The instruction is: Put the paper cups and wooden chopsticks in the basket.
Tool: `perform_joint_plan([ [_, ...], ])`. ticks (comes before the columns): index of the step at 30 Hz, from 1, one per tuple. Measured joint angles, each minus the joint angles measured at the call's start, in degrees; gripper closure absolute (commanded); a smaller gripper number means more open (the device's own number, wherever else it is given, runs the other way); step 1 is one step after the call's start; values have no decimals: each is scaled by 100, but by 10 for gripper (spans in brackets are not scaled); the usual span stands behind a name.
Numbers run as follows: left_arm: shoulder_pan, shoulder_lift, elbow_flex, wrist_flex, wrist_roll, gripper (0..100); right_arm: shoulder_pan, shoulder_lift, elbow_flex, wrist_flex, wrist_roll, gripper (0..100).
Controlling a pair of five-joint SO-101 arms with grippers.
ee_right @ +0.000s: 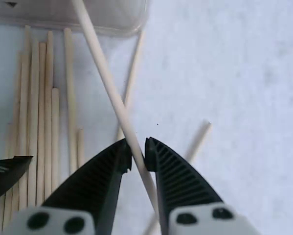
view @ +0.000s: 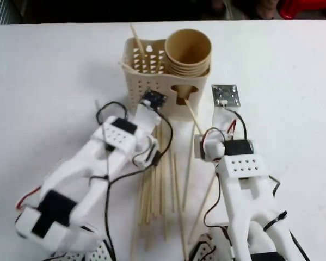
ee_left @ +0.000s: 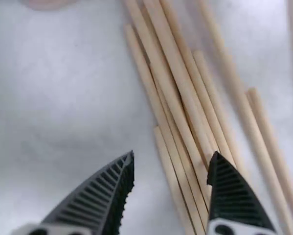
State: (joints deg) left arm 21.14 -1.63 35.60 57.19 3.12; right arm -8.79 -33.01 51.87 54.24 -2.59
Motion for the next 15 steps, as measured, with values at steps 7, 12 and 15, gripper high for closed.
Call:
perform_joint_plan([
  [7,44,897,-686,18,26,927,0,0,0,0,0,981],
  [12,44,1090,-949,149,26,977,0,0,0,0,0,981],
  [15,0,1099,-958,211,35,976,0,0,0,0,0,981],
])
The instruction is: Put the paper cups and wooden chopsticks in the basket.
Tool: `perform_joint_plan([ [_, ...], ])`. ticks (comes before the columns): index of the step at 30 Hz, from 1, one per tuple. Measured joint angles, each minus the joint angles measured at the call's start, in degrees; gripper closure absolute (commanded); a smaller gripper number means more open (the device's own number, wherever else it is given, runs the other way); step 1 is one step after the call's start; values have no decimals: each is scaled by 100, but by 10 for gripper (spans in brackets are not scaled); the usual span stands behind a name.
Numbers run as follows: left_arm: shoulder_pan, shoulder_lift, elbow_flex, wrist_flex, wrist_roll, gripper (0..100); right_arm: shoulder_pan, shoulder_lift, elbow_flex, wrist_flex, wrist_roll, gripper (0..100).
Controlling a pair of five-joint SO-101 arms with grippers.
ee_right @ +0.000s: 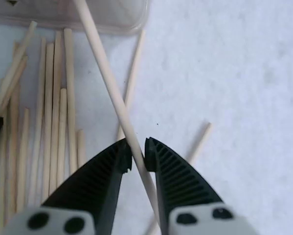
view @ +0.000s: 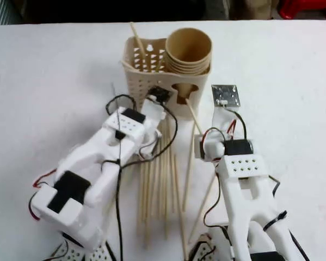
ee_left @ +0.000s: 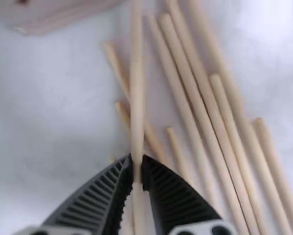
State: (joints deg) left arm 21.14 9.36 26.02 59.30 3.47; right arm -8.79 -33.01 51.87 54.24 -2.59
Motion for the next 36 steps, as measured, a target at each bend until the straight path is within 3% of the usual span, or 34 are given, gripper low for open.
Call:
perform_joint_plan([
  [17,9,-1222,0,844,-554,976,18,0,0,0,0,981],
  [26,9,-2822,9,1336,-870,977,18,0,0,0,0,981],
  [36,9,-4589,-466,1336,-879,977,18,0,0,0,0,981],
])
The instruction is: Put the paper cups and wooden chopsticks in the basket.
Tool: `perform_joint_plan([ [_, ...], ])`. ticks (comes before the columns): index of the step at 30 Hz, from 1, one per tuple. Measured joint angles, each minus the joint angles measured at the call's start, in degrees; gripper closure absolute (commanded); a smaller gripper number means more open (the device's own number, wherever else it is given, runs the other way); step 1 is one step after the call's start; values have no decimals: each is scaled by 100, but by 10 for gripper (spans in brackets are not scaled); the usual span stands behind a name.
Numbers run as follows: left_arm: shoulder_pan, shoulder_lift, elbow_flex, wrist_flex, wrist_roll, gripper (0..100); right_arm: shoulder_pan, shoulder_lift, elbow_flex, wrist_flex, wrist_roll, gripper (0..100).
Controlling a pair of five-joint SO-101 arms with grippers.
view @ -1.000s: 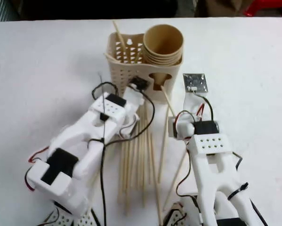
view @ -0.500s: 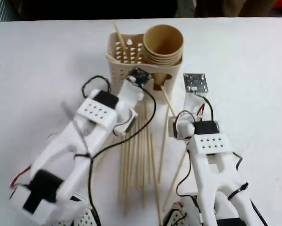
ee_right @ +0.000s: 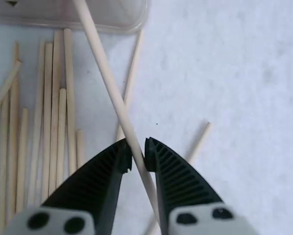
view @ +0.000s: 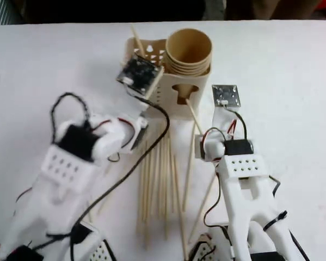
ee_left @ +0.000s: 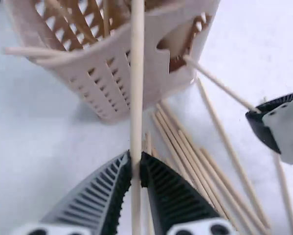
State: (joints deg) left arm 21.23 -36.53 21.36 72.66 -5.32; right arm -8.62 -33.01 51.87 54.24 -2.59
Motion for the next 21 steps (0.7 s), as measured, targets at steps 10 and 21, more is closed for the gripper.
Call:
perform_joint_plan([
  [10,0,-237,-1125,-1556,0,977,0,0,0,0,0,981],
  [21,0,-123,-404,-5609,0,977,0,0,0,0,0,981],
])
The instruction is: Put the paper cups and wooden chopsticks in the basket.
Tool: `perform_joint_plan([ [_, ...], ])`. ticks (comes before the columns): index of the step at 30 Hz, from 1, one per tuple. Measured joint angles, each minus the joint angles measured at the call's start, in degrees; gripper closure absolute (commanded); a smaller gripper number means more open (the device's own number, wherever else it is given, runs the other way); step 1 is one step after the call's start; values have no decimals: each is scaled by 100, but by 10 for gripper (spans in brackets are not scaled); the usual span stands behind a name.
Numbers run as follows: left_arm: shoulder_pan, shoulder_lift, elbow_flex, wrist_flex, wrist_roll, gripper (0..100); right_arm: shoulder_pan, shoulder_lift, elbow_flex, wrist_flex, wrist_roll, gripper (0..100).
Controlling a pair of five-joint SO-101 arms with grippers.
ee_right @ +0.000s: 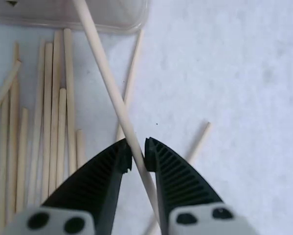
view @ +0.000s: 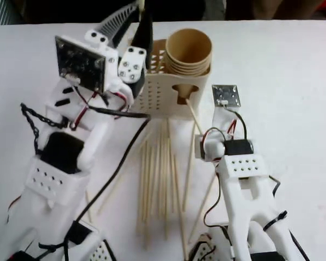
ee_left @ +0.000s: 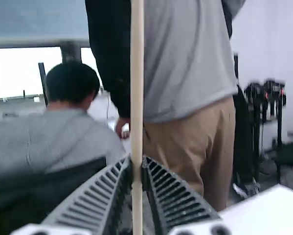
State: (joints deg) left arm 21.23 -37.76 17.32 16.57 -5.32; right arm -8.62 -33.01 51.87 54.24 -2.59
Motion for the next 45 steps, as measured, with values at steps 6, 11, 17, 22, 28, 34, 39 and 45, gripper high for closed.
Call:
perform_joint_plan([
  [6,-18,1011,18,-853,0,977,0,0,0,-141,0,981],
  [11,-387,1793,18,-1116,0,976,0,0,0,-141,0,981],
  [17,-782,2295,26,-958,0,882,0,0,0,-141,0,981],
  [22,-844,2224,26,79,-9,823,0,0,0,-141,0,981],
  [28,-967,1477,26,1248,-9,823,0,0,0,-141,0,981],
  [34,-1240,492,70,2470,-9,823,0,-26,-9,62,0,981],
  [39,-1433,-123,70,3508,-9,823,9,-360,-149,651,0,981],
  [45,-1468,-598,624,4079,-9,823,9,-1108,-202,1125,0,981],
])
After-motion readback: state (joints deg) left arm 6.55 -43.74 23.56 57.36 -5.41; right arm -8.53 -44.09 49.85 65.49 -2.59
